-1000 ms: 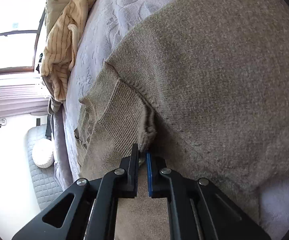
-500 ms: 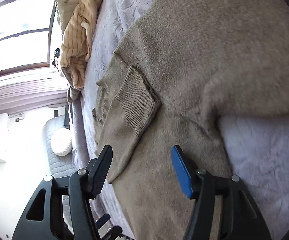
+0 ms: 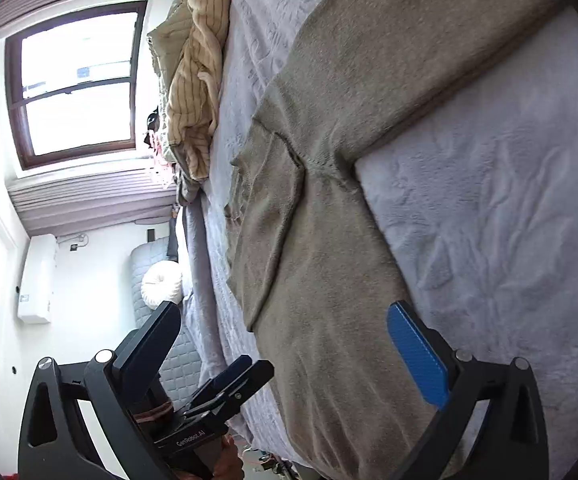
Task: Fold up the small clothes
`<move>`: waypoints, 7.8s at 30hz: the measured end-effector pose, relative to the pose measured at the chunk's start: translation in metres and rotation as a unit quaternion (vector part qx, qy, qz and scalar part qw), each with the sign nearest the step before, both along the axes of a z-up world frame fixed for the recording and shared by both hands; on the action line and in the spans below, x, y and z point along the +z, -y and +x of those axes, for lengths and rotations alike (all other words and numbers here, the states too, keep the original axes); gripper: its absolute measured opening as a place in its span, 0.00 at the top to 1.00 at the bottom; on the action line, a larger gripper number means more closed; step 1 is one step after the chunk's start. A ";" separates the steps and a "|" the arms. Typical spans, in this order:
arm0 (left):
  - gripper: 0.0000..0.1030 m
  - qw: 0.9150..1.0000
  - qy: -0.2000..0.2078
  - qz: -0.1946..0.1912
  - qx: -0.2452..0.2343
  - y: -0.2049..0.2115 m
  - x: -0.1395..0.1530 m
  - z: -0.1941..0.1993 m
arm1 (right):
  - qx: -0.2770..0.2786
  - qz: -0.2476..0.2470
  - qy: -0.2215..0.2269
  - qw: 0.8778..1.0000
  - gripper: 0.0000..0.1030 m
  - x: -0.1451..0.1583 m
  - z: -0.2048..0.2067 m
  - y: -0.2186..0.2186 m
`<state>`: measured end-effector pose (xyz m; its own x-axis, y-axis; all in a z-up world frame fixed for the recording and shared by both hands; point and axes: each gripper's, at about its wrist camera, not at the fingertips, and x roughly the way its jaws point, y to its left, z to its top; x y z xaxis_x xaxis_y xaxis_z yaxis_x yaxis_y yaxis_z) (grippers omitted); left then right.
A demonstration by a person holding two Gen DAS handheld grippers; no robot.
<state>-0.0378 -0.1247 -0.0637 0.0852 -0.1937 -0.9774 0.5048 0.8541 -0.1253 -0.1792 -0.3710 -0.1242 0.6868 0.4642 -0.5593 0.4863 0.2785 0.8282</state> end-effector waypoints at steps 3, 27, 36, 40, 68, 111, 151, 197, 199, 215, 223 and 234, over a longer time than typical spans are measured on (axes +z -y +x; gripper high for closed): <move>0.02 1.000 -0.006 0.000 -0.012 0.009 -0.002 -0.006 | -0.033 -0.033 -0.023 0.999 0.00 0.004 -0.018 0.024; 0.02 0.999 -0.006 0.005 -0.040 0.073 -0.021 -0.012 | -0.304 0.011 0.040 0.952 0.14 -0.008 -0.100 0.210; 0.02 1.000 -0.006 -0.017 -0.017 0.063 -0.018 0.001 | -0.307 0.078 0.114 0.942 0.94 -0.014 -0.085 0.203; 0.02 1.000 -0.006 -0.022 0.003 0.044 -0.019 0.008 | -0.257 0.039 0.129 0.957 0.94 0.017 -0.051 0.193; 0.02 0.975 0.014 -0.015 0.220 -0.243 -0.041 0.071 | 0.259 -0.201 -0.077 0.942 0.86 -0.032 0.277 -0.166; 0.93 0.932 -0.114 -0.234 0.252 -0.204 -0.087 0.175 | 0.023 -0.081 -0.092 0.992 0.51 -0.036 0.121 -0.043; 0.93 0.967 -0.023 -0.154 0.201 -0.214 -0.074 0.149 | 0.141 -0.229 -0.136 0.954 0.85 -0.045 0.150 0.002; 0.02 0.988 -0.057 -0.012 0.141 -0.249 -0.012 -0.003 | 0.171 -0.249 -0.177 0.937 0.56 0.040 0.048 -0.108; 0.02 0.989 -0.055 -0.011 0.139 -0.251 -0.011 -0.006 | 0.171 -0.248 -0.181 0.936 0.44 0.040 0.045 -0.111; 0.02 0.987 -0.089 -0.027 0.130 -0.264 -0.002 -0.024 | 0.244 -0.279 -0.193 0.909 0.23 0.047 0.048 -0.149; 0.02 0.990 -0.039 -0.009 0.138 -0.278 0.017 -0.020 | 0.273 -0.257 -0.216 0.902 0.23 0.033 0.048 -0.155; 0.02 0.992 -0.020 0.015 0.120 -0.267 0.019 -0.024 | 0.249 -0.251 -0.191 0.916 0.23 0.038 0.046 -0.145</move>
<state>-0.0614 0.1419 -0.0450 0.0853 -0.1432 -0.9860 0.2818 0.9527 -0.1140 -0.1331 -0.2258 -0.0858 0.1691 0.2858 -0.9433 0.4228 0.8435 0.3313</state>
